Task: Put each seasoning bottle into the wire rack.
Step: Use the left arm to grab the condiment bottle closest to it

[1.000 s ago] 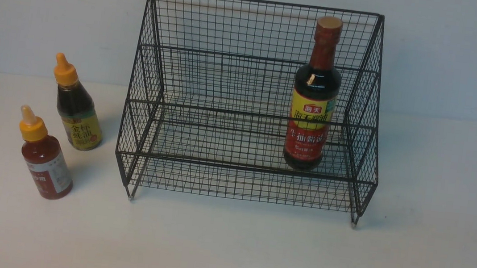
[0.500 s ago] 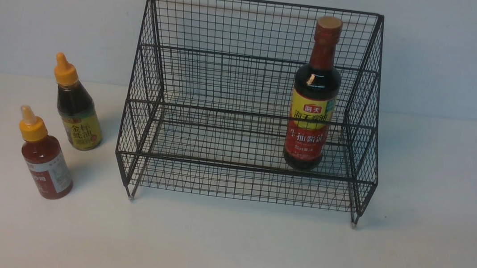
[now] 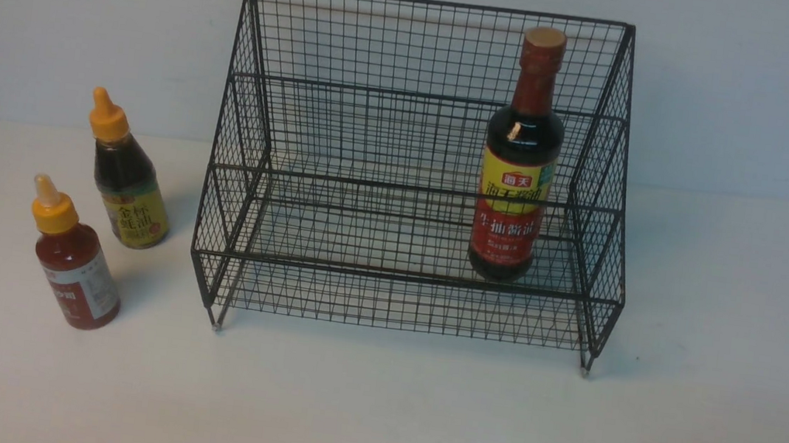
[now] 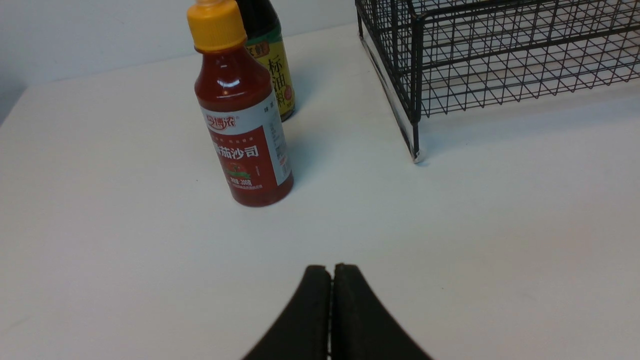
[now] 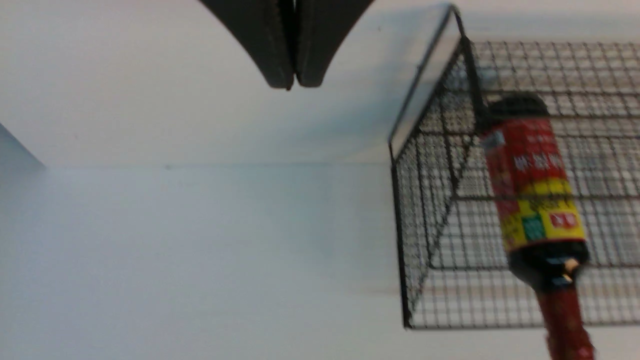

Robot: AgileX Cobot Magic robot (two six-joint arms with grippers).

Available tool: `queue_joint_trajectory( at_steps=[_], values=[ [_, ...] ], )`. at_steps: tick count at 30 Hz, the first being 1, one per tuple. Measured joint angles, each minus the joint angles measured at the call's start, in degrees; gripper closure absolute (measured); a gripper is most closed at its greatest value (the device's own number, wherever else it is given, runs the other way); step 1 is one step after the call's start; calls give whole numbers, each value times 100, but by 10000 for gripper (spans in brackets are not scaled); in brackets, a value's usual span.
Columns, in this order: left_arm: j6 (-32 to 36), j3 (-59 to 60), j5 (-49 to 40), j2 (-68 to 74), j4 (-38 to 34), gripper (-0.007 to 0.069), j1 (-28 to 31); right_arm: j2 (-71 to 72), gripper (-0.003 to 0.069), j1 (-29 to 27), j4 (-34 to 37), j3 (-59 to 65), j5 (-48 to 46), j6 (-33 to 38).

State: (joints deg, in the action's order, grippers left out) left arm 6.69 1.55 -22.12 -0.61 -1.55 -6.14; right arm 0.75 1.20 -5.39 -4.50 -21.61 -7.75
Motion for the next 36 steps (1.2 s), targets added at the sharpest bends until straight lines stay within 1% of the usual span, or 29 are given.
queue_joint_trajectory(
  at_steps=[4, 36],
  values=[
    [0, 0, 0, 0, 0, 636, 0, 0, 669, -141, -19, 546, -130, 12],
    [0, 0, 1, 0, 0, 636, 0, -6, 669, -195, -97, 563, -55, 65]
  ],
)
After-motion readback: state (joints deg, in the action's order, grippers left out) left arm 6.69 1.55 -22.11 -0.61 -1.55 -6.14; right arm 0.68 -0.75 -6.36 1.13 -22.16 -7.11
